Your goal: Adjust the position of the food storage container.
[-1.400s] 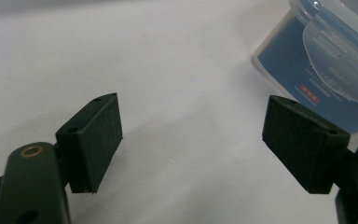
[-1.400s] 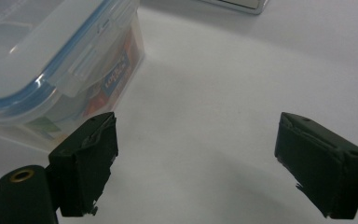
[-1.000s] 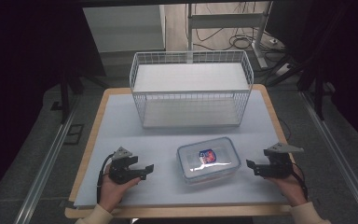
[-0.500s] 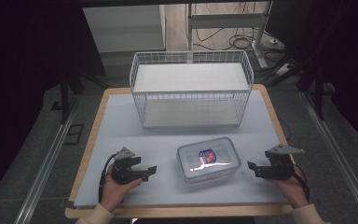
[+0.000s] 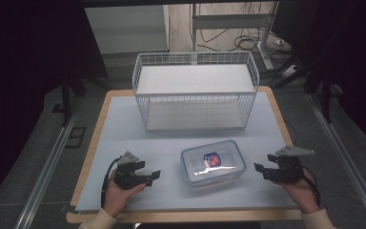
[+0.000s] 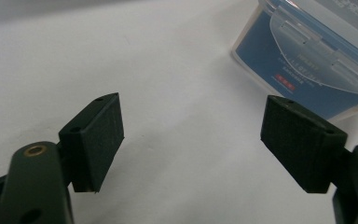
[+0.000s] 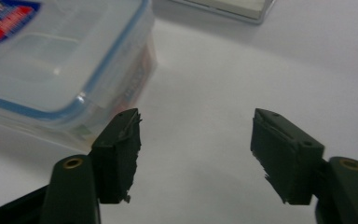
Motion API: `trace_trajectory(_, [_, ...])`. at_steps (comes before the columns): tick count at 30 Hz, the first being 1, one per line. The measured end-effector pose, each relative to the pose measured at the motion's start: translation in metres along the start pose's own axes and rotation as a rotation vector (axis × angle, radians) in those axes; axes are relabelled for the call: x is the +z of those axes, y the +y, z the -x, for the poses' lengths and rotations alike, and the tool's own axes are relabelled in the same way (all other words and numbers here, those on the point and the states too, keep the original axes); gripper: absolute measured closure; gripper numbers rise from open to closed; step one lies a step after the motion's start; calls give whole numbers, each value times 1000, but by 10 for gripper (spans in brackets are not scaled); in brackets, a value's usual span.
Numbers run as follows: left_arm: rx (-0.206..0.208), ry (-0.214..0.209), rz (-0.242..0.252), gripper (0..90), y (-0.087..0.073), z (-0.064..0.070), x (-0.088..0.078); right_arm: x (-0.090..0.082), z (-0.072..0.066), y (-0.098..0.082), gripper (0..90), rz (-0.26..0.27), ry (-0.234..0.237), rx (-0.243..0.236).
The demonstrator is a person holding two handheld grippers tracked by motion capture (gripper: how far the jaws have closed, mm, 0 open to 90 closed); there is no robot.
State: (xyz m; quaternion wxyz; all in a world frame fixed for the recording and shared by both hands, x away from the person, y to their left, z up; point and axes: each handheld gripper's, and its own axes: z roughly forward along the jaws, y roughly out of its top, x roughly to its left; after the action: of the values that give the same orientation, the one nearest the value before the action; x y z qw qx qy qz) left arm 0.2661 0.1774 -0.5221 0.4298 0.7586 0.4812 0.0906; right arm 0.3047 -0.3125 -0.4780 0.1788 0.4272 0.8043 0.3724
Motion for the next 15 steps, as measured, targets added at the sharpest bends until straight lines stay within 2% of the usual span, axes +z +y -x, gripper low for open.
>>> trace_trajectory(5, [1,1,2,219,0,0,0,-4,-8,7,430,0,36,-13])
trace_trajectory(7, [8,4,0,219,0,0,1,-9,-15,12,547,1,56,-30])
trace_trajectory(9, [9,5,-1,218,0,0,1,-10,-16,13,578,2,58,-28])
trace_trajectory(10, [7,8,-5,213,0,-1,2,-12,-20,16,671,0,77,-35])
trace_trajectory(11, [7,8,-5,212,0,-1,2,-12,-20,16,671,0,77,-35])
trace_trajectory(13, [6,10,-2,212,0,0,3,-14,-27,19,774,5,114,-60])
trace_trajectory(15, [6,13,-2,212,0,0,3,-14,-30,21,798,7,128,-72])
